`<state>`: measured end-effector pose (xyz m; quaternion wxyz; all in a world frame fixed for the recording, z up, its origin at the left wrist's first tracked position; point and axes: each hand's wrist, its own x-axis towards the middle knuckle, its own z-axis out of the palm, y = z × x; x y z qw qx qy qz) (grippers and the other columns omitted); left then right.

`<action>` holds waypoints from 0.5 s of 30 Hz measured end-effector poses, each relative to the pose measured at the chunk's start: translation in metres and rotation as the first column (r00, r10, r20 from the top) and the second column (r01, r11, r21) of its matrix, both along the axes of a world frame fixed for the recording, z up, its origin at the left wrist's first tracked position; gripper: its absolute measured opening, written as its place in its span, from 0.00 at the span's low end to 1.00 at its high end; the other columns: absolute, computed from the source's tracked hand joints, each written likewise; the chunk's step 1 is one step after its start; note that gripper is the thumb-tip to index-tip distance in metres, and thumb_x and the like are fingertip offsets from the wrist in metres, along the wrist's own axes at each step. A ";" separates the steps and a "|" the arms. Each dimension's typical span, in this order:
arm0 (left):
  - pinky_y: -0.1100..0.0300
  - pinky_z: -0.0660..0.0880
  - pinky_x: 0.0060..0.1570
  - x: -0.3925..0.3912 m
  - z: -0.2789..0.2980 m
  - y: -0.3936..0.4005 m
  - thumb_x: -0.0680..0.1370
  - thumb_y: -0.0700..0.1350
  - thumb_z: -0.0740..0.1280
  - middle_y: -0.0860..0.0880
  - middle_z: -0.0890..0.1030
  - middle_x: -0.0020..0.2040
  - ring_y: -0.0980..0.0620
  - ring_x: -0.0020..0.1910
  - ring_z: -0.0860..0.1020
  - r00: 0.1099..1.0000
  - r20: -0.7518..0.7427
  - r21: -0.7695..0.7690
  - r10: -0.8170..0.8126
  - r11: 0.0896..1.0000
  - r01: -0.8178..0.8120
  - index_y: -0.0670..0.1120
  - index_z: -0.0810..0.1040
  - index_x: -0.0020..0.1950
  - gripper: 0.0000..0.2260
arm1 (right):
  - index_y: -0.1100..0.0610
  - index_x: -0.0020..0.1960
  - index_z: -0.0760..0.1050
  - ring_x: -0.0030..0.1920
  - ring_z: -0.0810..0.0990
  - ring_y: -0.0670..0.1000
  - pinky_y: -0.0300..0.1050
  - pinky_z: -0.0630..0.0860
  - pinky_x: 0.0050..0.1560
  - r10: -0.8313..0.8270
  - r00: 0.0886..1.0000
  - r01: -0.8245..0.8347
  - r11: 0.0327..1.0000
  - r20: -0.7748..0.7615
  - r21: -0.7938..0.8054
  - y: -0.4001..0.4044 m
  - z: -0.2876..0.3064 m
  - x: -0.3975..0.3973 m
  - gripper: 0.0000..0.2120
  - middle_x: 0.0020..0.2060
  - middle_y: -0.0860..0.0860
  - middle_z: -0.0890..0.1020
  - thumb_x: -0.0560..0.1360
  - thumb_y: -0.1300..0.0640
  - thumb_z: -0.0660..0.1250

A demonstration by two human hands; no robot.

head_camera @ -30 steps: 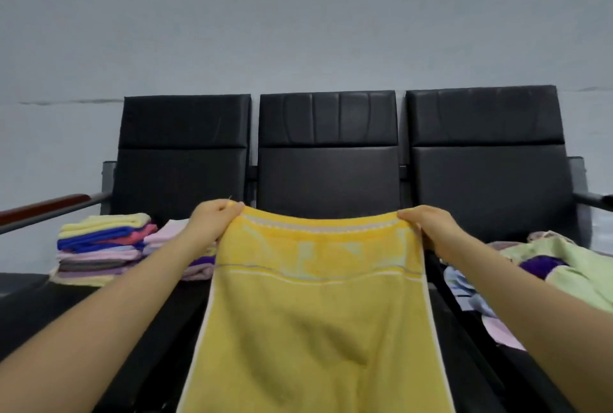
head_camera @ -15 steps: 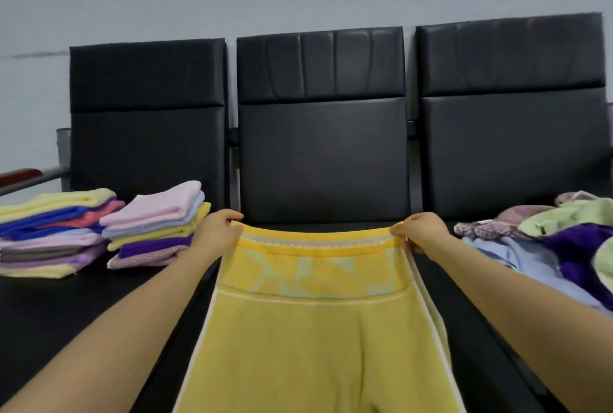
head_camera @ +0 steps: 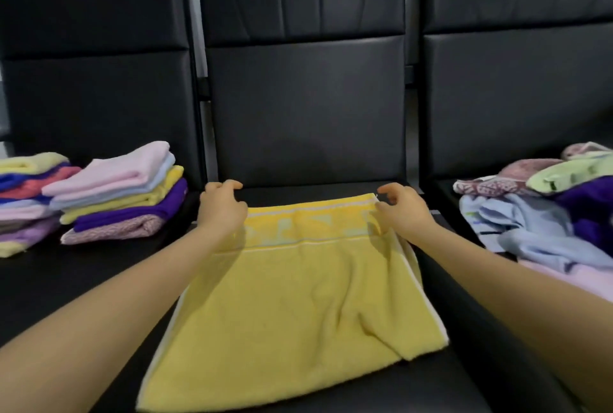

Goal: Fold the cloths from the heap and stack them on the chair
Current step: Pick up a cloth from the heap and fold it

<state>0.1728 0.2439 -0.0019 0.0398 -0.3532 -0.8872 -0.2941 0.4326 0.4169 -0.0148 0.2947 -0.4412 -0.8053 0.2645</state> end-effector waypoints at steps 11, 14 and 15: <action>0.58 0.74 0.49 0.153 0.003 -0.103 0.79 0.48 0.64 0.56 0.77 0.46 0.54 0.46 0.76 0.875 0.184 -0.074 -0.449 0.881 0.467 0.54 0.80 0.50 0.06 | 0.56 0.46 0.73 0.33 0.74 0.49 0.40 0.68 0.30 0.156 0.936 -0.011 0.909 0.316 -0.416 -0.101 0.020 0.087 0.19 0.35 0.50 0.76 0.71 0.41 0.72; 0.59 0.72 0.56 0.169 -0.012 -0.126 0.78 0.52 0.64 0.54 0.76 0.50 0.54 0.53 0.75 0.851 0.120 -0.215 -0.512 0.823 0.526 0.53 0.80 0.55 0.09 | 0.57 0.38 0.71 0.28 0.71 0.48 0.37 0.65 0.26 0.240 0.915 -0.065 0.881 0.324 -0.469 -0.115 0.026 0.102 0.17 0.29 0.51 0.74 0.70 0.47 0.74; 0.59 0.70 0.58 0.172 -0.018 -0.133 0.79 0.53 0.63 0.53 0.75 0.54 0.54 0.57 0.73 0.841 0.089 -0.246 -0.533 0.807 0.537 0.53 0.79 0.59 0.11 | 0.57 0.39 0.72 0.28 0.71 0.48 0.37 0.65 0.26 0.268 0.926 -0.113 0.868 0.264 -0.484 -0.118 0.024 0.107 0.15 0.29 0.51 0.74 0.70 0.49 0.75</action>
